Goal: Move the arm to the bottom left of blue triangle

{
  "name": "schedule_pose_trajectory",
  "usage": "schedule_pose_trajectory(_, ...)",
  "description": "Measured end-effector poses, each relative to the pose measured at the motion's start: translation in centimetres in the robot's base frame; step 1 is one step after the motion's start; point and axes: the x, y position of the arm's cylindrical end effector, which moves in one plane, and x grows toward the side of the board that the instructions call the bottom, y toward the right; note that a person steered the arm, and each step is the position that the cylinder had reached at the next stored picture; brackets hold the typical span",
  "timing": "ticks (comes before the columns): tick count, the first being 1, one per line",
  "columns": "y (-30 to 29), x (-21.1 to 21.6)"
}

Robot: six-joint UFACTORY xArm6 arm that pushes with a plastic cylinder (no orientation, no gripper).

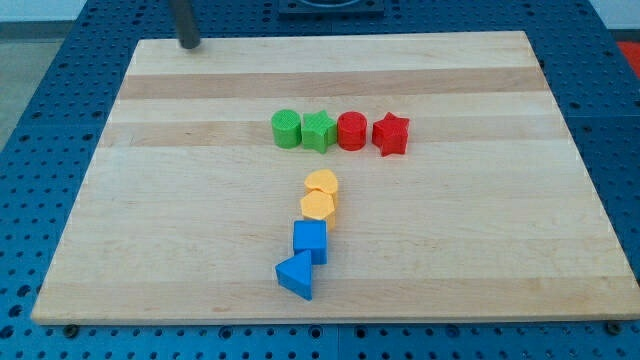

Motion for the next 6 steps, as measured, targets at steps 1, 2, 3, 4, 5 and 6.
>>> schedule_pose_trajectory(1,-5.8,9.0)
schedule_pose_trajectory(2,-4.9,18.2)
schedule_pose_trajectory(3,2.0,30.7)
schedule_pose_trajectory(4,11.9,40.1)
schedule_pose_trajectory(5,15.4,40.7)
schedule_pose_trajectory(6,15.6,40.7)
